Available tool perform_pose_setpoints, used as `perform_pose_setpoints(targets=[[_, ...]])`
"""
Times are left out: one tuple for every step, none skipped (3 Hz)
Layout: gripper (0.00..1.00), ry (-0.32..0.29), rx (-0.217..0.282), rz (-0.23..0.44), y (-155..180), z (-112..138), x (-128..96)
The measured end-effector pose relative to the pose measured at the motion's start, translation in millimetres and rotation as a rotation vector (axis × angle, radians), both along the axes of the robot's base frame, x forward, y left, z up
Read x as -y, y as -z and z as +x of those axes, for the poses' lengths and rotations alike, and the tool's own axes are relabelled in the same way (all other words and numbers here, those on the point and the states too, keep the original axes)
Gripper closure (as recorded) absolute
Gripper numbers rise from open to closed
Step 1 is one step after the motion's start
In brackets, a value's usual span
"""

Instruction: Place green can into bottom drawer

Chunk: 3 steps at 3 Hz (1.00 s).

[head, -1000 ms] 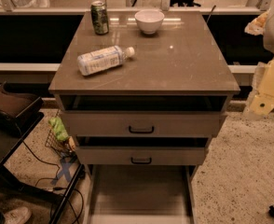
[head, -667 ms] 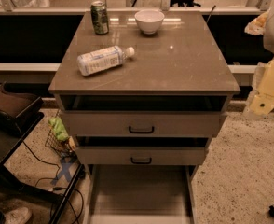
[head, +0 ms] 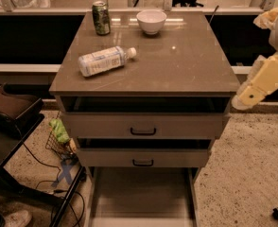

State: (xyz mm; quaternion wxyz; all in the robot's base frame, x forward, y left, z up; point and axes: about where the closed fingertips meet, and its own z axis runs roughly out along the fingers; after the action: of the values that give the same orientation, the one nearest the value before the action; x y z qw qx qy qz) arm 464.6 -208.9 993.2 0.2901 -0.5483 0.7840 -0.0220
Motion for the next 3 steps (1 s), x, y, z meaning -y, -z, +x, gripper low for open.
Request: perform_pose_setpoints(targets=[[0.0, 0.021, 0.087, 0.159, 8.5, 7.6, -9.0], [0.0, 0.014, 0.196, 0.313, 14.6, 21.2, -22.7], [0.0, 0.034, 0.302, 0.482, 1.1, 41.1, -52.5]])
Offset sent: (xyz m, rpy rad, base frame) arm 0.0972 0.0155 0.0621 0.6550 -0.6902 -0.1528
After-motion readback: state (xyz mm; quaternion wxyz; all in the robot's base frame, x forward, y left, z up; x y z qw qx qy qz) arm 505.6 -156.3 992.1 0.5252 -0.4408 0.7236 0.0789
